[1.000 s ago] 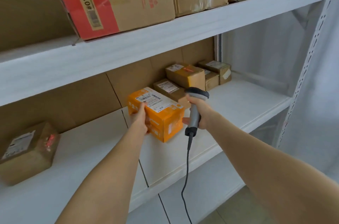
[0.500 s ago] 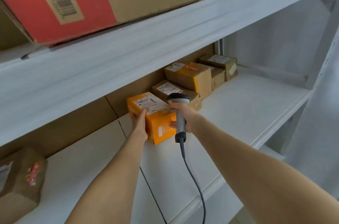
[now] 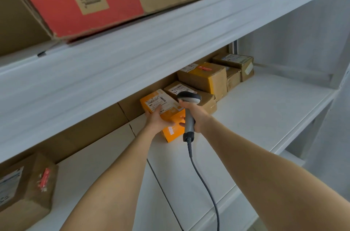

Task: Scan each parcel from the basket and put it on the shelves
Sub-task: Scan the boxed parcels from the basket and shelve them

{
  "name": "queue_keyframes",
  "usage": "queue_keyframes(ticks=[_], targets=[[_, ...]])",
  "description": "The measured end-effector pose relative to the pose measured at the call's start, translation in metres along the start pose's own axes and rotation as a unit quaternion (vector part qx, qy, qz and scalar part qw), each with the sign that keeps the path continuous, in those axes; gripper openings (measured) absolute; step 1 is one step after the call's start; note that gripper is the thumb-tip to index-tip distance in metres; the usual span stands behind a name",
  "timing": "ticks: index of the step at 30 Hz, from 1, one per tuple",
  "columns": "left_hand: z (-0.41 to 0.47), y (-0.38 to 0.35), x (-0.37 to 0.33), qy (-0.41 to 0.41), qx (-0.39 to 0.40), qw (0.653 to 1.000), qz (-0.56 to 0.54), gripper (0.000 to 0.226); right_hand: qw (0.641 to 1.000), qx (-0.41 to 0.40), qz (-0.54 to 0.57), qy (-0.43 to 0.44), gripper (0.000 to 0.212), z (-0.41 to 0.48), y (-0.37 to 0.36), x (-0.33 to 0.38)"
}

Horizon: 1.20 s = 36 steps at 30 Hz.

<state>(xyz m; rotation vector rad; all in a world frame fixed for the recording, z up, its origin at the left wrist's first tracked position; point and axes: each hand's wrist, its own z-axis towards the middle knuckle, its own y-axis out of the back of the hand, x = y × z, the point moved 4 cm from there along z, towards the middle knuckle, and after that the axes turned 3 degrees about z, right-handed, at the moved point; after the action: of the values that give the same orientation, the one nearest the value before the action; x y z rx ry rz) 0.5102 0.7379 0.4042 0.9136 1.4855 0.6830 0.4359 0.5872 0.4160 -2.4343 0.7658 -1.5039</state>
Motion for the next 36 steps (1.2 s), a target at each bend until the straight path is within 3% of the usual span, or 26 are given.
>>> queue_keyframes(ticks=[12, 19, 23, 29, 33, 36], targets=[[0.007, -0.001, -0.024, 0.000, -0.090, 0.994, 0.056, 0.069, 0.999, -0.044, 0.028, 0.013, 0.053, 0.001, 0.024, 0.012], [-0.001, 0.000, -0.038, 0.046, -0.065, 0.993, 0.085, 0.076, 0.998, -0.049, 0.040, 0.028, 0.051, -0.011, 0.034, 0.016], [-0.012, 0.001, -0.072, -0.037, -0.121, 0.990, 0.064, 0.055, 0.997, -0.023, 0.062, 0.033, 0.036, -0.034, 0.042, 0.018], [-0.043, -0.040, -0.142, -0.113, -0.053, 0.991, 0.042, 0.038, 0.993, -0.034, 0.093, 0.057, 0.026, -0.084, 0.102, 0.024], [-0.089, -0.087, -0.198, -0.152, -0.022, 0.987, 0.041, 0.037, 0.984, -0.090, 0.122, 0.091, 0.036, -0.131, 0.173, 0.019], [-0.140, -0.134, -0.242, -0.199, 0.018, 0.980, 0.026, 0.037, 0.972, -0.137, 0.160, 0.102, 0.031, -0.175, 0.235, 0.007]])
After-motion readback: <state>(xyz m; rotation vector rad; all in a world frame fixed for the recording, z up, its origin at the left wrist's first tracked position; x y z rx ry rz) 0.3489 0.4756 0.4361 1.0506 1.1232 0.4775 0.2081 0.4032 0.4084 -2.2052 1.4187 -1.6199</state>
